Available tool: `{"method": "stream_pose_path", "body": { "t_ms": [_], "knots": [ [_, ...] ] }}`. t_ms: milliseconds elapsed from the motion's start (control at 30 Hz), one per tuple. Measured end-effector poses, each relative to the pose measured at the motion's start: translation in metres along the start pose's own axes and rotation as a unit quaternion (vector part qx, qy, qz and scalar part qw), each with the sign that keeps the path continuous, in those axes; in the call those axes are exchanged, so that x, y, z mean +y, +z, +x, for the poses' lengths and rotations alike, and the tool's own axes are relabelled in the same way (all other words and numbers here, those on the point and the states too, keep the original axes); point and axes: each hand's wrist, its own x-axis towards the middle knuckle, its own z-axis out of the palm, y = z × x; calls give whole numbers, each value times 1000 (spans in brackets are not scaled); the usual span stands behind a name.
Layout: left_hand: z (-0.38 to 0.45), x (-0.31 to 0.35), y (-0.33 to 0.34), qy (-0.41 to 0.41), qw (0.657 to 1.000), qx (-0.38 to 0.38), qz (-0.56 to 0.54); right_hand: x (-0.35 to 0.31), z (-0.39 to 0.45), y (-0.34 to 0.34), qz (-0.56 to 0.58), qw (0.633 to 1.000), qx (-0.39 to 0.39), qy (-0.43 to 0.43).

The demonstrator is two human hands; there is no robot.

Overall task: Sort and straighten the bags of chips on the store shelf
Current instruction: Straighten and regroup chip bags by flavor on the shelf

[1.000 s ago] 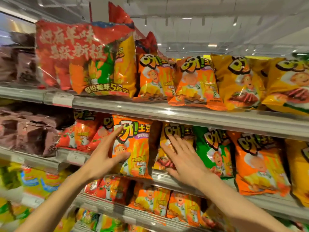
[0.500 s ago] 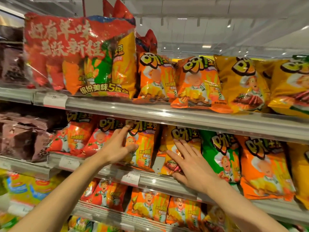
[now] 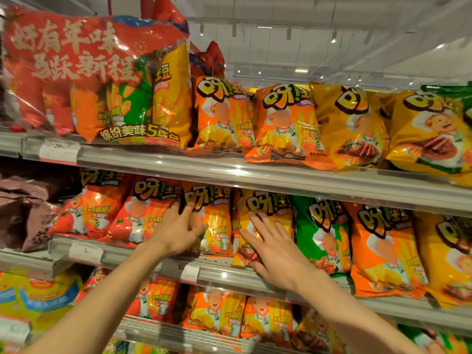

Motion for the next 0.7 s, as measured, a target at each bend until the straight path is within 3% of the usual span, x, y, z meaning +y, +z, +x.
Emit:
{"method": "stream_pose_path", "body": {
  "t_ms": [233, 433, 567, 700],
  "knots": [
    [-16, 14, 3, 10, 997, 82, -1, -5, 3, -5, 30, 999, -31, -2],
    [-39, 47, 2, 72, 978, 188, -45, 12, -26, -28, 58, 996, 65, 2],
    [-57, 103, 13, 121, 973, 168, -100, 47, -62, -38, 28, 988, 137, 64],
    [-64, 167, 43, 136, 975, 98, -145, 88, -108, -41, 14, 967, 179, 180]
  ]
}}
